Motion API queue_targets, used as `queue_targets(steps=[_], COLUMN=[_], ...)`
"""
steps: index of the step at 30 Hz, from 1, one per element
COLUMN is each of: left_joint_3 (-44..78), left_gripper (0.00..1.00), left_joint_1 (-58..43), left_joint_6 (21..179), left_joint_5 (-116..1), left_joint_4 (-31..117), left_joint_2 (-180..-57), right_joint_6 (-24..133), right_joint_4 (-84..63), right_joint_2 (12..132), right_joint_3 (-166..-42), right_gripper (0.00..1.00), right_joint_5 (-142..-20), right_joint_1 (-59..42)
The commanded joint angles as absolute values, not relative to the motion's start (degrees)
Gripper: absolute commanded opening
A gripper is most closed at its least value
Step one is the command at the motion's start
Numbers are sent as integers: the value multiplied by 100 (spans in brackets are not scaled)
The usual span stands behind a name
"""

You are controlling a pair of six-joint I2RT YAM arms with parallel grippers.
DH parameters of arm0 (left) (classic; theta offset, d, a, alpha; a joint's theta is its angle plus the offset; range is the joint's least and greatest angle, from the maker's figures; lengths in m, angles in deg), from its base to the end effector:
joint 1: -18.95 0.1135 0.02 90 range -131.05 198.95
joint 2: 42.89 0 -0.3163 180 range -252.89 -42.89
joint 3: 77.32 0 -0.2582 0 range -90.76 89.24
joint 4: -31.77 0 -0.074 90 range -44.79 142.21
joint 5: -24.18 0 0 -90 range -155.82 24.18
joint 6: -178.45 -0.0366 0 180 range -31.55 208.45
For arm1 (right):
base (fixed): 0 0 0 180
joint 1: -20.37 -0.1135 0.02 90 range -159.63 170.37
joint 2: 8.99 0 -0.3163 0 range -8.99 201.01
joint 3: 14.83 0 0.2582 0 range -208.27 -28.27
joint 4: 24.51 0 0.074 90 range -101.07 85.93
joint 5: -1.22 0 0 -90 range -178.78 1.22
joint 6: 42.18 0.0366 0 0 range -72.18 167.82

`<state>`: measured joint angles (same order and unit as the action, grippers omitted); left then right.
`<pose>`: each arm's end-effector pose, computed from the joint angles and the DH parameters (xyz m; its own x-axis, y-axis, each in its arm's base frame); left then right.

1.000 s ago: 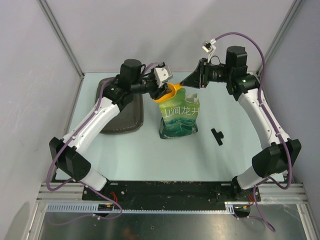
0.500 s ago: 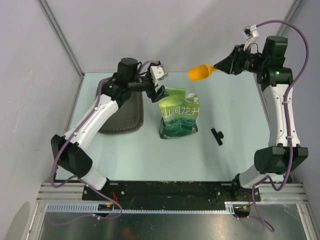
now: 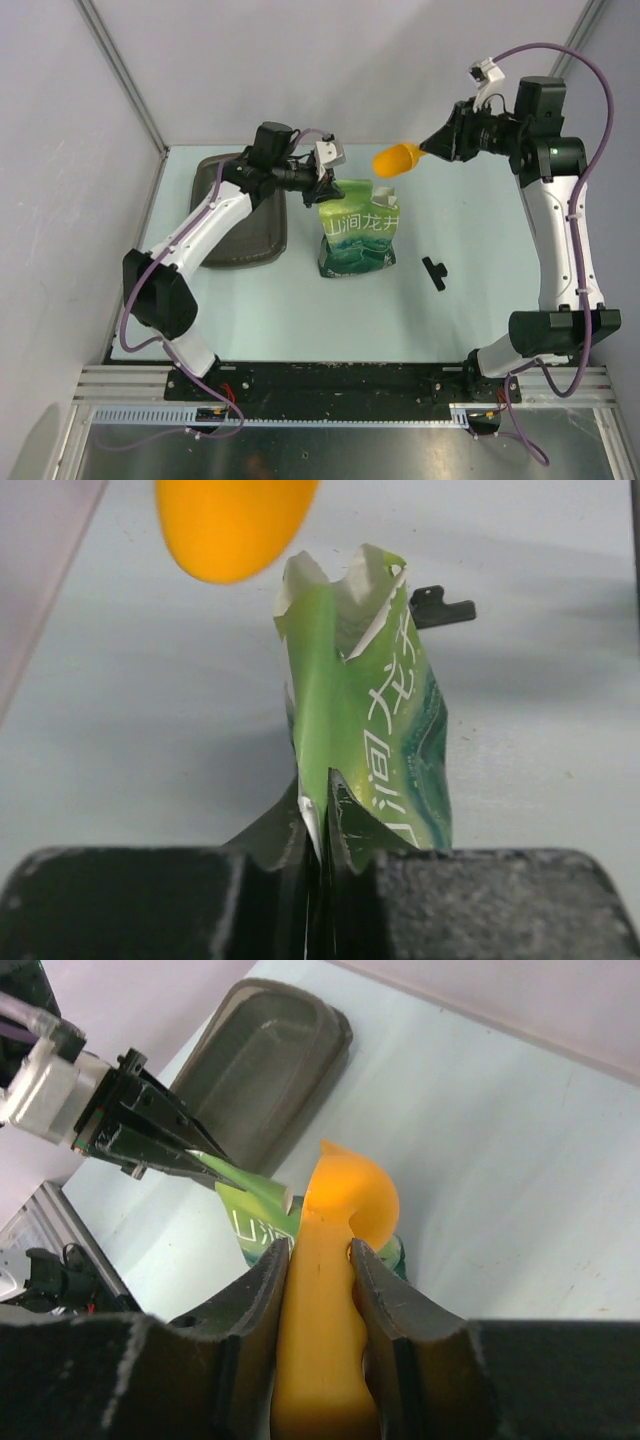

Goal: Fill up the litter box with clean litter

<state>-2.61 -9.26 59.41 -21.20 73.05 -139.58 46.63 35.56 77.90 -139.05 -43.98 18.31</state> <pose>0.3371 -0.2100 0.4122 0.0002 0.3920 -0.9200 0.9806 0.1802 0.0770 0.2992 0.0366 0.5473 -0.3722 -0.0281 -0.9277 -0.6828 0.6853 0.2532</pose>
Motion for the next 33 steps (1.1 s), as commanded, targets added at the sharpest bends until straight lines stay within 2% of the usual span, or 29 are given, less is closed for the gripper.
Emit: queue_targets(steps=[1, 2, 17, 25, 29, 33], left_joint_3=[-471, -454, -76, -6, 327, 679], left_gripper=[3, 0, 0, 0, 0, 0], left_joint_1=[-953, -953, -1058, -1286, -1401, -1410], left_joint_6=[6146, 6216, 6533, 6682, 6963, 7350], left_joint_5=[-1485, -1476, -1739, -1941, -2248, -2469], left_joint_4=[7351, 7351, 7351, 7325, 7097, 6570], left_joint_2=[-13764, -13729, -13246, -13035, -12771, -12446], right_joint_6=[4342, 4342, 4009, 4052, 4482, 4754], right_joint_4=[4165, 4218, 5114, 5142, 4905, 4650], right_joint_2=[7767, 7741, 7459, 7380, 7485, 7784], right_joint_3=[-14182, -14156, -14191, -13532, -13522, -13646], right_gripper=[0, 0, 0, 0, 0, 0], right_joint_5=[-4720, -4764, -5256, -6187, -7881, -7525], right_joint_1=[1607, 1572, 1282, 579, 183, 104])
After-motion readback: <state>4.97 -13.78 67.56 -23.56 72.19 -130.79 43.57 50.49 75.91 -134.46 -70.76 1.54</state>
